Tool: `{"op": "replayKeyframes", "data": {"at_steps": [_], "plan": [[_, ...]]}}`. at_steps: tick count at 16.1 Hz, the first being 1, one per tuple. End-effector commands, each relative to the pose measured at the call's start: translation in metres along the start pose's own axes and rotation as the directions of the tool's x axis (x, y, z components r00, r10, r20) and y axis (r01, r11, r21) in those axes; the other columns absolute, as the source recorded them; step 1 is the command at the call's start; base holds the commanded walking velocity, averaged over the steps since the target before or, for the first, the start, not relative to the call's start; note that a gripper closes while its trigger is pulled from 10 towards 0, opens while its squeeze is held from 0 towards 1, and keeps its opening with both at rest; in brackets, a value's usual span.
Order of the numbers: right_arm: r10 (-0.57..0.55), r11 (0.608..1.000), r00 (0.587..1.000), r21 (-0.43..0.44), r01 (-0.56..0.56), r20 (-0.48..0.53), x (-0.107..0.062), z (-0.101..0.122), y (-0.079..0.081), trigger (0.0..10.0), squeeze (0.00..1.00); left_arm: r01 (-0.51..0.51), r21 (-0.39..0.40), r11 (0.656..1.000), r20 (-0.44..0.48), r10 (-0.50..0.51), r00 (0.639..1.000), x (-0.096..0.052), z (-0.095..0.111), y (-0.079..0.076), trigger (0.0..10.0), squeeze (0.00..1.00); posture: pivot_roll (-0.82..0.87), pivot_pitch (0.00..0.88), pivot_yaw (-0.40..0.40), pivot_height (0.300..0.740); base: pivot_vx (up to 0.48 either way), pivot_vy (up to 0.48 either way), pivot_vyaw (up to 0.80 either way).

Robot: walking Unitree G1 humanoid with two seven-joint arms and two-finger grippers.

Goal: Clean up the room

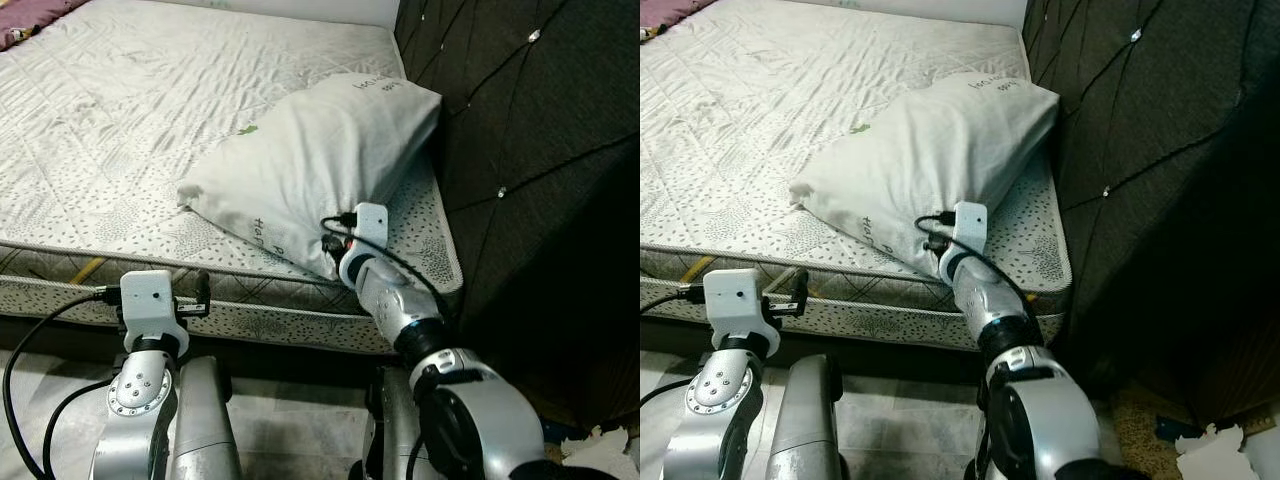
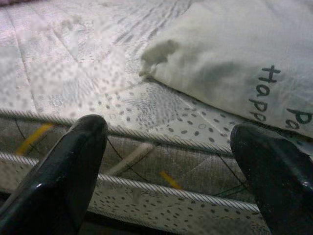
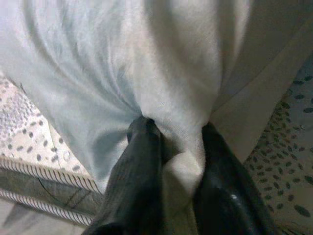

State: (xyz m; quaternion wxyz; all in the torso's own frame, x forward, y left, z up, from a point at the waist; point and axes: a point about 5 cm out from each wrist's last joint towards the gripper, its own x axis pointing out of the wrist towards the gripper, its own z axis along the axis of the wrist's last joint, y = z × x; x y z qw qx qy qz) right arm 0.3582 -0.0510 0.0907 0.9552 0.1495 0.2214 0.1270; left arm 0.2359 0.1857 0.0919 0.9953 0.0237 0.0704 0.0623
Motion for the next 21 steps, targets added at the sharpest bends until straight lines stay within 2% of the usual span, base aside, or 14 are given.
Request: {"op": "replayKeyframes", "data": {"at_steps": [1, 2, 5, 6, 7, 9, 10, 12, 14, 16, 17, 18, 21], "plan": [[-0.006, 1.000, 0.999, 0.026, 0.005, 0.036, 0.002, 0.012, 0.006, 0.0, 0.00, 0.015, -0.019, 1.000, 0.000, -0.015, 1.000, 0.002, 0.003, -0.004, 10.0, 0.00, 0.19, 0.019, -0.102, 0.512, 0.000, 0.000, 0.00], [-0.039, 0.998, 0.996, 0.050, 0.035, 0.077, 0.002, 0.020, -0.002, 0.0, 0.00, 0.018, -0.012, 1.000, 0.007, -0.018, 1.000, 0.003, 0.004, -0.006, 10.0, 0.00, 0.19, 0.019, -0.102, 0.512, 0.000, 0.000, 0.00], [-0.095, 0.995, 0.988, 0.046, 0.090, 0.120, -0.001, 0.032, -0.020, 0.0, 0.00, 0.026, -0.001, 1.000, 0.021, -0.026, 0.999, 0.005, 0.005, -0.010, 10.0, 0.00, 0.17, 0.001, -0.095, 0.512, 0.000, 0.000, 0.00], [-0.155, 0.987, 0.978, 0.058, 0.148, 0.143, -0.004, 0.040, -0.041, 0.0, 0.00, 0.052, 0.003, 0.999, 0.020, -0.052, 0.998, 0.006, 0.004, -0.014, 10.0, 0.00, 0.16, 0.000, -0.091, 0.512, 0.000, 0.000, 0.00], [-0.155, 0.987, 0.978, 0.058, 0.148, 0.143, -0.004, 0.040, -0.041, 0.0, 0.00, 0.052, 0.003, 0.999, 0.020, -0.052, 0.998, 0.006, 0.004, -0.014, 10.0, 0.00, 0.16, 0.000, -0.091, 0.512, 0.000, 0.000, 0.00], [-0.217, 0.976, 0.959, 0.054, 0.210, 0.183, -0.010, 0.050, -0.063, 0.0, 0.00, 0.071, 0.023, 0.997, 0.034, -0.071, 0.997, 0.010, 0.006, -0.020, 10.0, 0.00, 0.15, 0.000, -0.089, 0.512, 0.000, 0.000, 0.00], [-0.229, 0.973, 0.954, 0.051, 0.223, 0.195, -0.012, 0.053, -0.067, 0.0, 0.00, 0.071, 0.024, 0.997, 0.037, -0.071, 0.997, 0.011, 0.006, -0.020, 10.0, 0.00, 0.15, 0.000, -0.090, 0.512, 0.000, 0.000, 0.00], [-0.308, 0.950, 0.912, 0.027, 0.313, 0.270, -0.022, 0.070, -0.093, 0.0, 0.00, 0.063, 0.025, 0.998, 0.039, -0.064, 0.997, 0.013, 0.006, -0.018, 10.0, 0.00, 0.15, 0.000, -0.091, 0.512, 0.000, 0.000, 0.00], [-0.354, 0.928, 0.882, 0.001, 0.372, 0.312, -0.029, 0.079, -0.108, 0.0, 0.00, 0.063, 0.027, 0.998, 0.036, -0.064, 0.997, 0.013, 0.005, -0.019, 10.0, 0.00, 0.14, 0.000, -0.094, 0.512, 0.000, 0.000, 0.00], [-0.408, 0.878, 0.806, -0.058, 0.476, 0.429, -0.048, 0.105, -0.134, 0.0, 0.00, 0.059, 0.027, 0.998, 0.040, -0.060, 0.997, 0.015, 0.005, -0.021, 10.0, 0.00, 0.14, 0.000, -0.094, 0.512, 0.000, 0.000, 0.00], [-0.463, 0.841, 0.752, -0.035, 0.539, 0.469, -0.061, 0.118, -0.153, 0.0, 0.00, 0.058, 0.028, 0.998, 0.041, -0.060, 0.997, 0.015, 0.005, -0.021, 10.0, 0.00, 0.13, 0.000, -0.093, 0.512, 0.000, 0.000, 0.00], [-0.507, 0.814, 0.717, -0.010, 0.581, 0.479, -0.072, 0.125, -0.168, 0.0, 0.00, 0.058, 0.029, 0.998, 0.038, -0.059, 0.998, 0.014, 0.004, -0.021, 10.0, 0.00, 0.12, 0.000, -0.087, 0.512, 0.000, 0.000, 0.00], [-0.530, 0.781, 0.694, -0.038, 0.623, 0.487, -0.085, 0.123, -0.185, 0.0, 0.00, 0.063, 0.037, 0.997, 0.028, -0.064, 0.998, 0.014, 0.001, -0.022, 10.0, 0.00, 0.12, 0.000, -0.092, 0.512, 0.000, 0.000, 0.00]]}}
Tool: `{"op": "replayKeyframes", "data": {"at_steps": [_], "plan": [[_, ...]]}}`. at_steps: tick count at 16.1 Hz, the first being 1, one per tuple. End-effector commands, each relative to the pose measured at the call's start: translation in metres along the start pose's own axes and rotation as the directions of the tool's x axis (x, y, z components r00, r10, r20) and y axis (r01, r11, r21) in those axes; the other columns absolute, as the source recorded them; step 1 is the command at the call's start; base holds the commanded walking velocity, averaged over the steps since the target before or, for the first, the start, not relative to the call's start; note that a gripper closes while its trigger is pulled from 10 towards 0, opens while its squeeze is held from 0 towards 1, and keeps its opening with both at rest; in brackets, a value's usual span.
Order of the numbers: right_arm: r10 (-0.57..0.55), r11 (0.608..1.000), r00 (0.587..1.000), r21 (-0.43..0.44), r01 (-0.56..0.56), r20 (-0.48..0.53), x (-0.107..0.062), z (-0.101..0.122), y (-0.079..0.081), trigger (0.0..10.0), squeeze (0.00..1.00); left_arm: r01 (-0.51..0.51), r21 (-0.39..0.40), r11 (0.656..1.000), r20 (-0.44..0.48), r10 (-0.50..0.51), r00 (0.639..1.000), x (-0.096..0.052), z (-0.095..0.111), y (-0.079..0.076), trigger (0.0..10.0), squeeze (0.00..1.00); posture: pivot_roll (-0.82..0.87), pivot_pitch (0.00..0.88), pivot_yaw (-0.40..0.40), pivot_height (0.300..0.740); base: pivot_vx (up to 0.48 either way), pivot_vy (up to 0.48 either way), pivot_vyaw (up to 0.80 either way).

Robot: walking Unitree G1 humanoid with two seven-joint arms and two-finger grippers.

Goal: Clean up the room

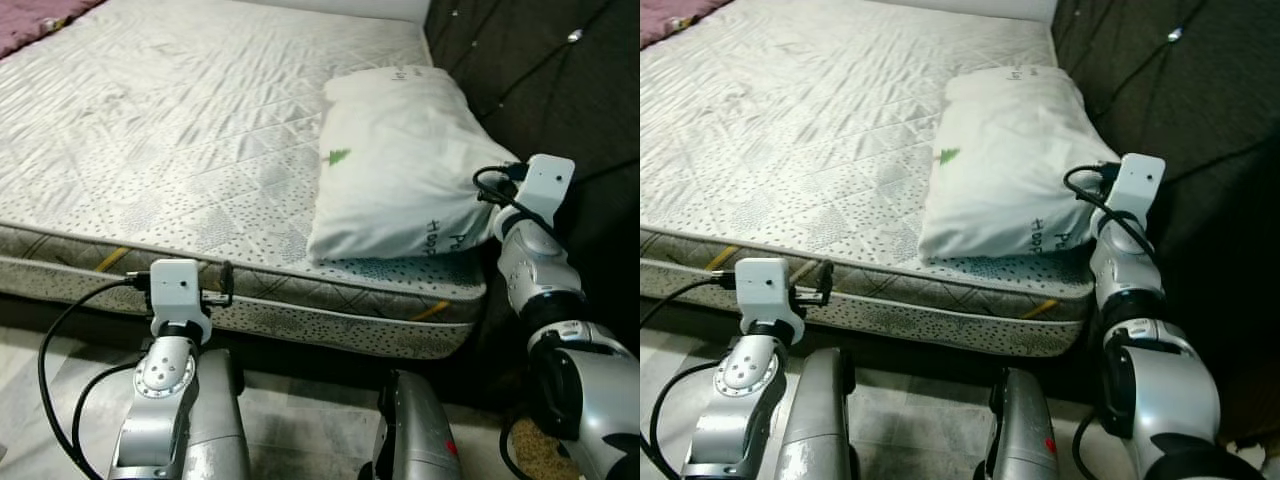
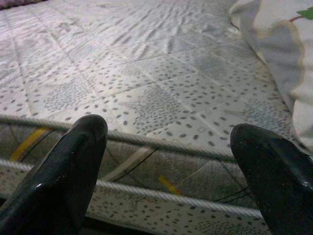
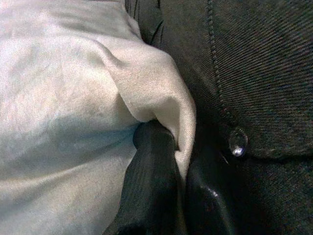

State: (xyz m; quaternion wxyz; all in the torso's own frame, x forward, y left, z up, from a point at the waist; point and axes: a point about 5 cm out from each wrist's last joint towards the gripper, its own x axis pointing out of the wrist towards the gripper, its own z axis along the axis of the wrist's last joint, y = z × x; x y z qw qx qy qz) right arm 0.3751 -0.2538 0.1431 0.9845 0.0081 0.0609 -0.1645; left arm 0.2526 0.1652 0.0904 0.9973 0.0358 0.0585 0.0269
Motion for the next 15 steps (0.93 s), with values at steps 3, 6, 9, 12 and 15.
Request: {"op": "replayKeyframes", "data": {"at_steps": [3, 6, 9, 12, 15], "plan": [[-0.007, 0.994, 1.000, -0.111, 0.010, 0.021, -0.024, -0.026, -0.016, 0.0, 0.00, -0.011, 0.016, 1.000, 0.002, 0.011, 1.000, 0.002, -0.001, 0.001, 10.0, 0.00, 0.11, 0.000, -0.096, 0.512, 0.000, 0.000, 0.00], [0.069, 0.988, 0.997, -0.140, -0.071, -0.017, -0.063, -0.059, -0.003, 0.0, 0.00, 0.004, 0.011, 1.000, -0.009, -0.004, 1.000, 0.001, -0.003, -0.001, 10.0, 0.00, 0.11, 0.000, -0.079, 0.512, 0.000, 0.000, 0.00], [0.118, 0.984, 0.992, -0.127, -0.124, -0.052, -0.091, -0.070, 0.006, 0.0, 0.00, 0.014, 0.018, 1.000, -0.003, -0.014, 1.000, 0.004, -0.001, 0.000, 10.0, 0.00, 0.11, 0.000, -0.070, 0.512, 0.000, 0.000, 0.00], [0.141, 0.981, 0.987, -0.121, -0.149, -0.075, -0.103, -0.069, 0.010, 0.0, 0.00, 0.008, 0.014, 1.000, -0.001, -0.008, 1.000, 0.006, 0.000, 0.003, 10.0, 0.00, 0.11, 0.000, -0.074, 0.512, 0.000, 0.000, 0.00], [0.129, 0.983, 0.989, -0.125, -0.137, -0.069, -0.088, -0.060, 0.010, 0.0, 0.00, 0.004, 0.014, 1.000, -0.005, -0.004, 1.000, 0.003, -0.002, 0.000, 10.0, 0.00, 0.11, 0.000, -0.079, 0.512, 0.000, 0.000, 0.00]]}}
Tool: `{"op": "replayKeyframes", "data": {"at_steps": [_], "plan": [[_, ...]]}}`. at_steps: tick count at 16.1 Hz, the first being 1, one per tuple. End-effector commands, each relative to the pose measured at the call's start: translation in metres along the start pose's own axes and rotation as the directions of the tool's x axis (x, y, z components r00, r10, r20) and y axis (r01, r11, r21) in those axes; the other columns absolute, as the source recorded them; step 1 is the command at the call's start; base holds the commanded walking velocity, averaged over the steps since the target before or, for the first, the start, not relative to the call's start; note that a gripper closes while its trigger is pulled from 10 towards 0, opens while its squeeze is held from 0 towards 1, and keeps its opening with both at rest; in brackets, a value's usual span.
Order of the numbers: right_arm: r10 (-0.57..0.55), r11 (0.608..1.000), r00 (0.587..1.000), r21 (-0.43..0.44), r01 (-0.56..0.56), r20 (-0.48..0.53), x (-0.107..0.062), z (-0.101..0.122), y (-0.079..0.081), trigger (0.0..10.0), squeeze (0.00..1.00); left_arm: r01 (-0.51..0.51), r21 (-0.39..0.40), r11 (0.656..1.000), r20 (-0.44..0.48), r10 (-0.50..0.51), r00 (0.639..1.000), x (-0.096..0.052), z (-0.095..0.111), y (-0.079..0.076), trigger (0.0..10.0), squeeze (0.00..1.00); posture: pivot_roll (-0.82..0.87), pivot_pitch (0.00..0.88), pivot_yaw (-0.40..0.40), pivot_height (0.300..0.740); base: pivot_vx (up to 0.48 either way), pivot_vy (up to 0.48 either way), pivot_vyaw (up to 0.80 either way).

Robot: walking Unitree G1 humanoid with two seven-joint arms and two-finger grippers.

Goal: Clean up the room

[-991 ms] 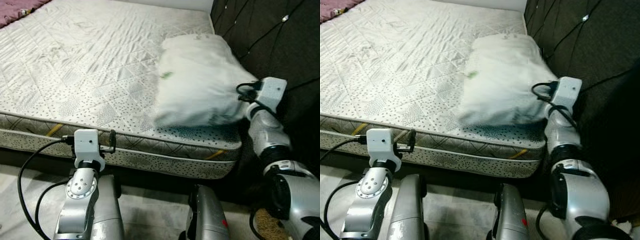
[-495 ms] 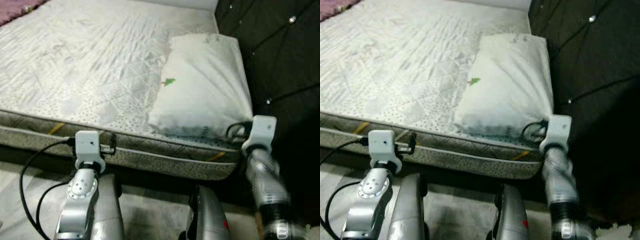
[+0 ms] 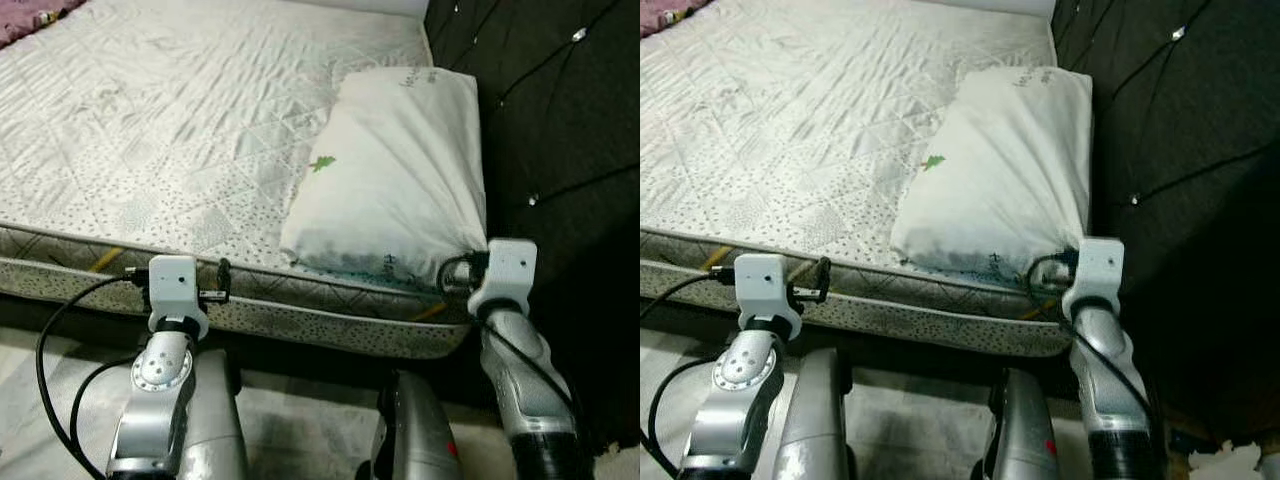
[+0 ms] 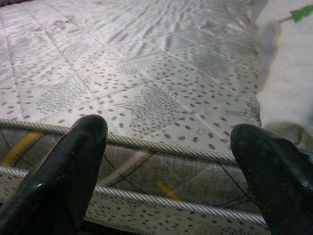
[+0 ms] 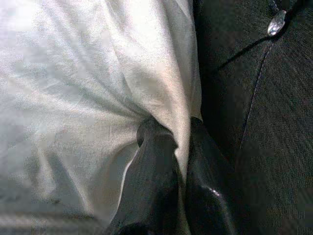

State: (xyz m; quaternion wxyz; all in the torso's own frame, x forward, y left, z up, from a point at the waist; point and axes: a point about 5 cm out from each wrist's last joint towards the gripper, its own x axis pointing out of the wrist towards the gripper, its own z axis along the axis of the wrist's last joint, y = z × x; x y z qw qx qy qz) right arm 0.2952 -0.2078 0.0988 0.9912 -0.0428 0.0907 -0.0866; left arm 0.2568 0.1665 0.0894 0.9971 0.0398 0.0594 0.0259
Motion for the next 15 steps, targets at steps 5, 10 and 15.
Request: {"op": "replayKeyframes", "data": {"at_steps": [5, 10, 15], "plan": [[-0.221, 0.975, 0.973, 0.003, 0.221, 0.073, 0.050, 0.055, -0.068, 0.0, 0.00, -0.015, 0.016, 1.000, -0.006, 0.015, 1.000, -0.001, -0.001, 0.004, 10.0, 0.00, 0.12, 0.000, -0.086, 0.512, 0.000, 0.000, 0.00], [-0.276, 0.961, 0.957, 0.034, 0.275, 0.086, 0.061, 0.071, -0.086, 0.0, 0.00, -0.021, 0.021, 1.000, -0.008, 0.021, 1.000, -0.003, -0.002, 0.004, 10.0, 0.00, 0.13, 0.000, -0.087, 0.512, 0.000, 0.000, 0.00], [-0.277, 0.960, 0.961, -0.045, 0.277, 0.013, 0.021, 0.015, -0.089, 0.0, 0.00, -0.020, 0.036, 0.999, -0.012, 0.021, 1.000, -0.003, -0.002, 0.009, 10.0, 0.00, 0.11, 0.000, -0.076, 0.512, 0.000, 0.000, 0.00]]}}
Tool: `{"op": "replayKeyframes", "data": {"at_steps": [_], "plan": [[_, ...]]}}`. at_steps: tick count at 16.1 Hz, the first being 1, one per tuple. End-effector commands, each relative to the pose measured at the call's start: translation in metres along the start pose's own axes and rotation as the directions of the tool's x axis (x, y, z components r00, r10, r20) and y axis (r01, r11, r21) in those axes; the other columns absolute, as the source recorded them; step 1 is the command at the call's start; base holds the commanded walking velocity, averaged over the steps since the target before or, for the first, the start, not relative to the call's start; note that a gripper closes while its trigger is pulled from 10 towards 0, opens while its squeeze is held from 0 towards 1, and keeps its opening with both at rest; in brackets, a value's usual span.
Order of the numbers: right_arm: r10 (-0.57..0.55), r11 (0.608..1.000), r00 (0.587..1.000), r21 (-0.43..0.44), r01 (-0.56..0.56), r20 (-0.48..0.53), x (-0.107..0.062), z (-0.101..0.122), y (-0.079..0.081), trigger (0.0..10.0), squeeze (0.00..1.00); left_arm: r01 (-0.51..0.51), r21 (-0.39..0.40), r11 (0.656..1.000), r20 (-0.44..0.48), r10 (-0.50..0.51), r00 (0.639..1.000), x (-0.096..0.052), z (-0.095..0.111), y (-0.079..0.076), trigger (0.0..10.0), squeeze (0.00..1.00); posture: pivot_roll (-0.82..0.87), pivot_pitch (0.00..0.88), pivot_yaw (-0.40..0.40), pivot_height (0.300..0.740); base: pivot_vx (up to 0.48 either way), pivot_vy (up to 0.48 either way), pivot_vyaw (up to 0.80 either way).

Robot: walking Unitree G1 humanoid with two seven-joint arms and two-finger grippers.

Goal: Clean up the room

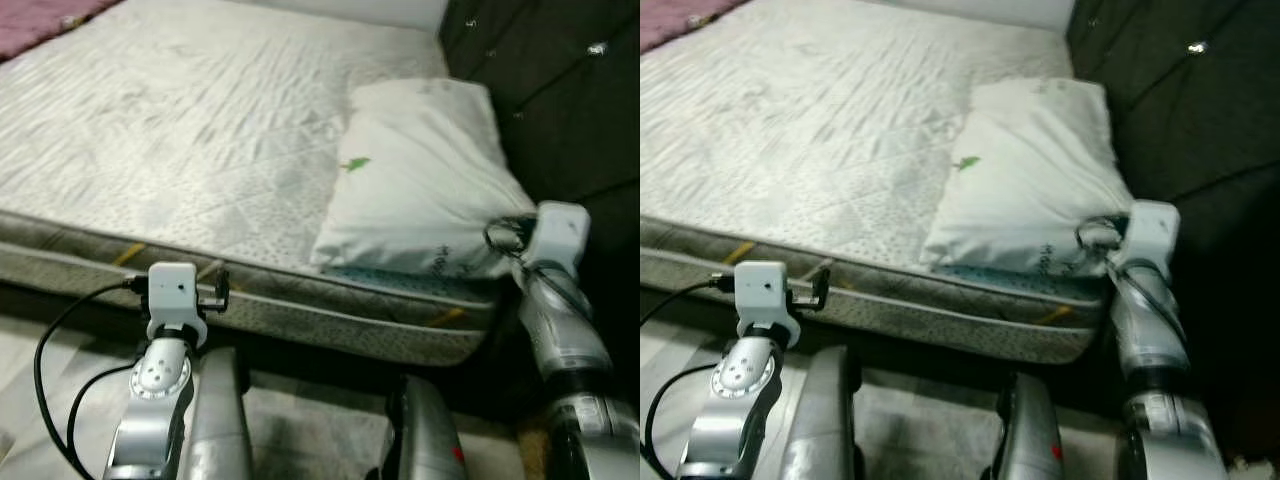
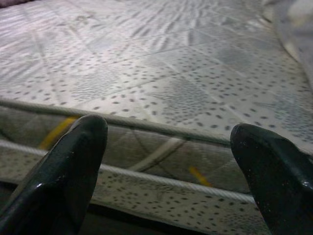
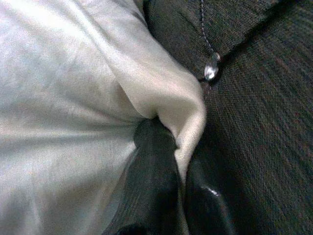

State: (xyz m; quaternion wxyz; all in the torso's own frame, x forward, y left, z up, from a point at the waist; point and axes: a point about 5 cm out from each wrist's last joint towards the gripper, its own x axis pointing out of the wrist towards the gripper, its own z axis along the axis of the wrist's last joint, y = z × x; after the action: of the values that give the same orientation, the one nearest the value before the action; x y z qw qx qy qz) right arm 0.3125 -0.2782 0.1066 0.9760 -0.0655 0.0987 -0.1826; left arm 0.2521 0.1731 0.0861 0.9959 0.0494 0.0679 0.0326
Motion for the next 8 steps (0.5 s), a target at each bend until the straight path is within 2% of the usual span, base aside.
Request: {"op": "replayKeyframes", "data": {"at_steps": [1, 4, 5, 8], "plan": [[-0.072, 0.997, 0.997, -0.027, 0.073, 0.026, -0.010, 0.001, -0.022, 0.0, 0.00, -0.006, 0.018, 1.000, 0.004, 0.006, 1.000, 0.001, 0.002, 0.002, 10.0, 0.00, 0.10, 0.000, -0.074, 0.512, 0.000, 0.000, 0.00], [-0.035, 0.998, 0.999, -0.052, 0.033, -0.031, -0.039, -0.027, -0.012, 0.0, 0.00, 0.018, 0.018, 1.000, 0.009, -0.018, 1.000, 0.004, 0.004, -0.005, 10.0, 0.00, 0.09, 0.000, -0.066, 0.512, 0.000, 0.000, 0.00], [-0.010, 0.999, 0.999, -0.039, 0.008, -0.048, -0.048, -0.031, -0.002, 0.0, 0.00, 0.022, 0.017, 1.000, 0.012, -0.022, 1.000, 0.005, 0.005, -0.007, 10.0, 0.00, 0.09, 0.000, -0.063, 0.512, 0.000, 0.000, 0.00], [0.002, 0.999, 1.000, -0.038, -0.002, -0.016, -0.045, -0.020, 0.004, 0.0, 0.00, 0.019, 0.023, 1.000, 0.015, -0.019, 1.000, 0.005, 0.006, -0.004, 10.0, 0.00, 0.10, 0.000, -0.066, 0.512, 0.000, 0.000, 0.00]]}}
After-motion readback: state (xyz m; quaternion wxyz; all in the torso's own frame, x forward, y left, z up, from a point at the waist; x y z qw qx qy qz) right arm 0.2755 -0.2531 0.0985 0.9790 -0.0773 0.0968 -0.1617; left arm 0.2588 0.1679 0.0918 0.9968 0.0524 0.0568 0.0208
